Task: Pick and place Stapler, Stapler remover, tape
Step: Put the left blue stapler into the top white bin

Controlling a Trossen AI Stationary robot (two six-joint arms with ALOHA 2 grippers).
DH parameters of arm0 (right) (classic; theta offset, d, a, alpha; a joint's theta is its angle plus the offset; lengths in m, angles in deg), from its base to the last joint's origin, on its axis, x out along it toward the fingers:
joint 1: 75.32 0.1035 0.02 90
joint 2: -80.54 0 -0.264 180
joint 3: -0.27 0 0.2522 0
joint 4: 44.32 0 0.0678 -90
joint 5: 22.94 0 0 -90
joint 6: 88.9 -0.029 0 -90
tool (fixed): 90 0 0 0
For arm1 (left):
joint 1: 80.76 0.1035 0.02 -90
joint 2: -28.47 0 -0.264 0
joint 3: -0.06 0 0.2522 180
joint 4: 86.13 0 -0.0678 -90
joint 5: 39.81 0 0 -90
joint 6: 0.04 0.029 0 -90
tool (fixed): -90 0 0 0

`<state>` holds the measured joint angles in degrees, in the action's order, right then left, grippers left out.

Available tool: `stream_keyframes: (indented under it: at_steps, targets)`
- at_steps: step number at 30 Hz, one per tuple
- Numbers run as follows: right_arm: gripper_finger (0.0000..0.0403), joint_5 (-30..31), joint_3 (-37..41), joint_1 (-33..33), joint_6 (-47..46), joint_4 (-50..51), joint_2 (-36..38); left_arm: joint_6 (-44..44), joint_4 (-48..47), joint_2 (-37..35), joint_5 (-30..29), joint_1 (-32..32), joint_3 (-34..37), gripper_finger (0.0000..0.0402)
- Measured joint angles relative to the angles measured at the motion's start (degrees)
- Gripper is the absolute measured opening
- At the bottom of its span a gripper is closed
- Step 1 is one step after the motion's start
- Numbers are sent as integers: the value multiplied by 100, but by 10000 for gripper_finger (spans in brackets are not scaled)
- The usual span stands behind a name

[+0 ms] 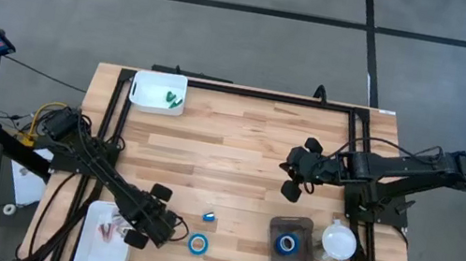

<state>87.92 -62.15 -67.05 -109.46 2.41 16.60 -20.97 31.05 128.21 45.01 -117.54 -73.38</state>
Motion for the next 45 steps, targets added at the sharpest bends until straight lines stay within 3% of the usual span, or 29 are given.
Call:
stream_keyframes:
  at_steps: [6,17,25,45]
  targets:
    - [0,0,0,0,0,0,0,-46,33,-93,-4,25,9,140]
    - [0,0,0,0,2,0,-1,-41,66,-1279,-144,203,176,140]
    - [0,0,0,0,2,2,-2,-78,497,-1311,-7,70,859,140]
    - [0,-2,0,2,0,1,-2,-255,1472,-1311,195,74,1520,140]
